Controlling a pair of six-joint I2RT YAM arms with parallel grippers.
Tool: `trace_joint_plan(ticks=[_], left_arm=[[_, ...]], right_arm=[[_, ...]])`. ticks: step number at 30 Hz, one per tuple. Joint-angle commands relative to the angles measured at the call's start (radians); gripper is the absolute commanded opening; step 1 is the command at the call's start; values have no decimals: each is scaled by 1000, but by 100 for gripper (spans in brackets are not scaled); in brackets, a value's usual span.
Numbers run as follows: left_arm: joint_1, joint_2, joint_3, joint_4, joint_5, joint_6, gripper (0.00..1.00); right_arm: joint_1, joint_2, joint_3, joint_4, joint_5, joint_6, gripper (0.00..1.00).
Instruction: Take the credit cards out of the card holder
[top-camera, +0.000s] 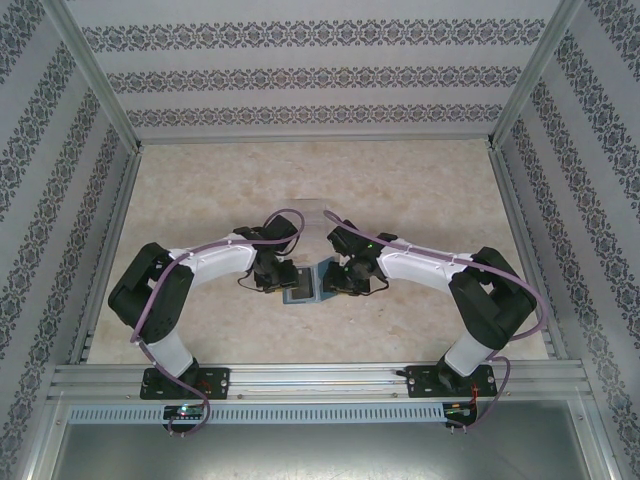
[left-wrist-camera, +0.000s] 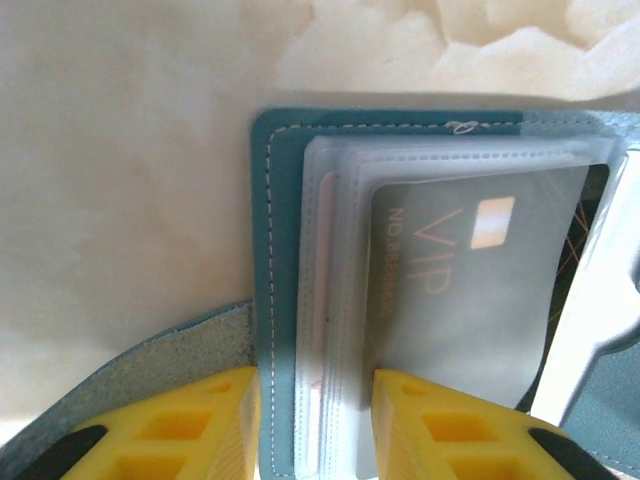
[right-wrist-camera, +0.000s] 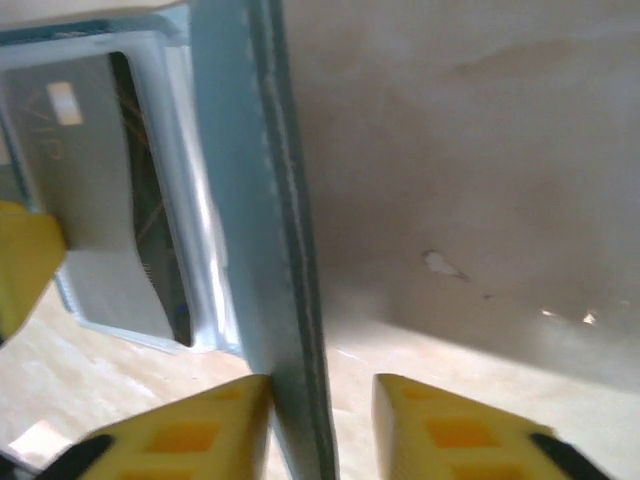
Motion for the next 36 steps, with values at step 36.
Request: trace_joint_plan(ticks=[36], left_arm=[[79,-50,-42,153,123,10,27]], right_arm=[[30,22,273,-323,281,-111,58]])
